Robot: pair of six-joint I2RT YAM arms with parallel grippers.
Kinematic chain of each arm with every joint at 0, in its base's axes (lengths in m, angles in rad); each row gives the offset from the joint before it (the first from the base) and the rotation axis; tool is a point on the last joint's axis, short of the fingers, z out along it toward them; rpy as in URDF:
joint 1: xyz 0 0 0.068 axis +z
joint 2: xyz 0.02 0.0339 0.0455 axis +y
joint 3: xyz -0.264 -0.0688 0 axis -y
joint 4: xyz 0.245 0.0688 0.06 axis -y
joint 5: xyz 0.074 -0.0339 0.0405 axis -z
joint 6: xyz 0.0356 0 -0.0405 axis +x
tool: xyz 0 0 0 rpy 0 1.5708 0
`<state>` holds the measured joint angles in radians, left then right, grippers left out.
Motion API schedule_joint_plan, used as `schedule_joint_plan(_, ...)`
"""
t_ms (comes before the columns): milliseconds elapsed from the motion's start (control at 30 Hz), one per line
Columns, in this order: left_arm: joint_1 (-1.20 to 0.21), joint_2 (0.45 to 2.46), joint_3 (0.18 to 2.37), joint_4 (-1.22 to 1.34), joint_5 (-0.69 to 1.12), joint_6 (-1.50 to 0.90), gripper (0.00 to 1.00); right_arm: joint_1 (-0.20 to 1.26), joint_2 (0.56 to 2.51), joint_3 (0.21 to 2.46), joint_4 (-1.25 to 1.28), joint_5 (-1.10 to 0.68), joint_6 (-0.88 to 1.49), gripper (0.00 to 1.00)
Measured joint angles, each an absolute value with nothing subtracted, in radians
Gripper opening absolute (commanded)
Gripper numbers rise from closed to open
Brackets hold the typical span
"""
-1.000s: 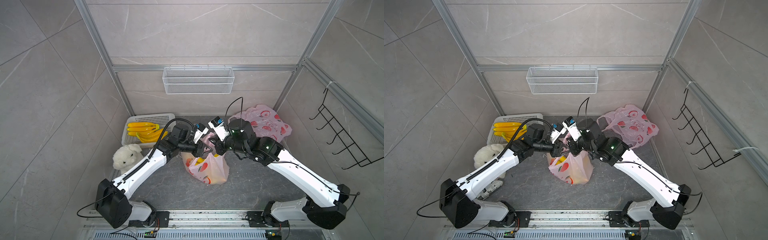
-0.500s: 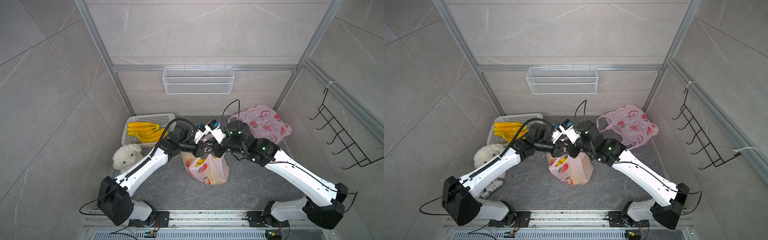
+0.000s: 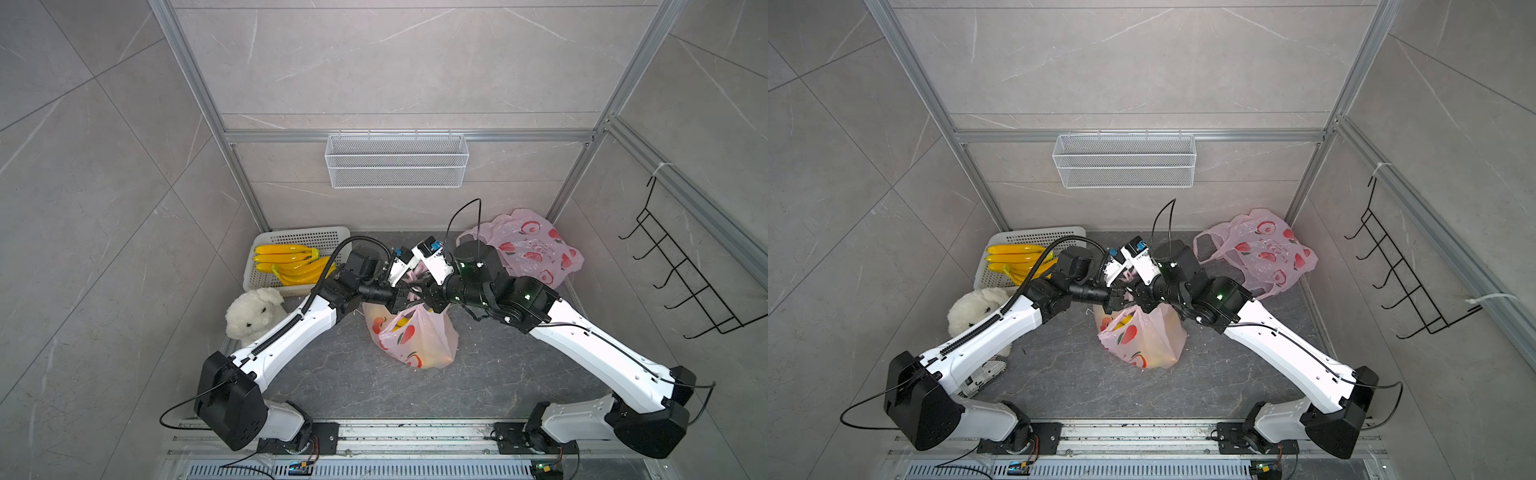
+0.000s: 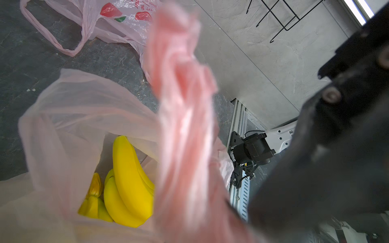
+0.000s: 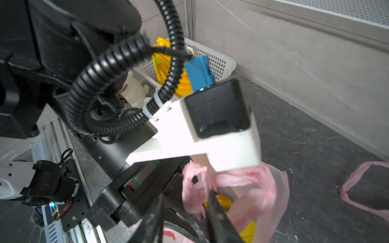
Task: Place the banana into a plastic bag & tie a knot
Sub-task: Cross the plastic bag at the center of the board.
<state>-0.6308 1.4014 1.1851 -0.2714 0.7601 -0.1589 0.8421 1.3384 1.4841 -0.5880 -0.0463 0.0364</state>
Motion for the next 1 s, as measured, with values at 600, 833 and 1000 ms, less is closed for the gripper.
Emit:
schedule_joint_plan(600, -0.631, 1.384, 1.168, -0.253, 0.752, -0.144, 0.02, 0.802, 1.304, 1.489, -0.622, -0.005, 0.157, 0.45)
schedule_joint_plan(833, -0.636, 1.384, 1.168, -0.253, 0.752, -0.144, 0.04, 0.805, 1.349, 1.489, -0.63, -0.009, 0.163, 0.18)
schedule_joint_plan(1000, -0.64, 1.384, 1.168, -0.253, 0.751, -0.143, 0.08, 0.824, 1.378, 1.493, -0.632, -0.015, 0.163, 0.03)
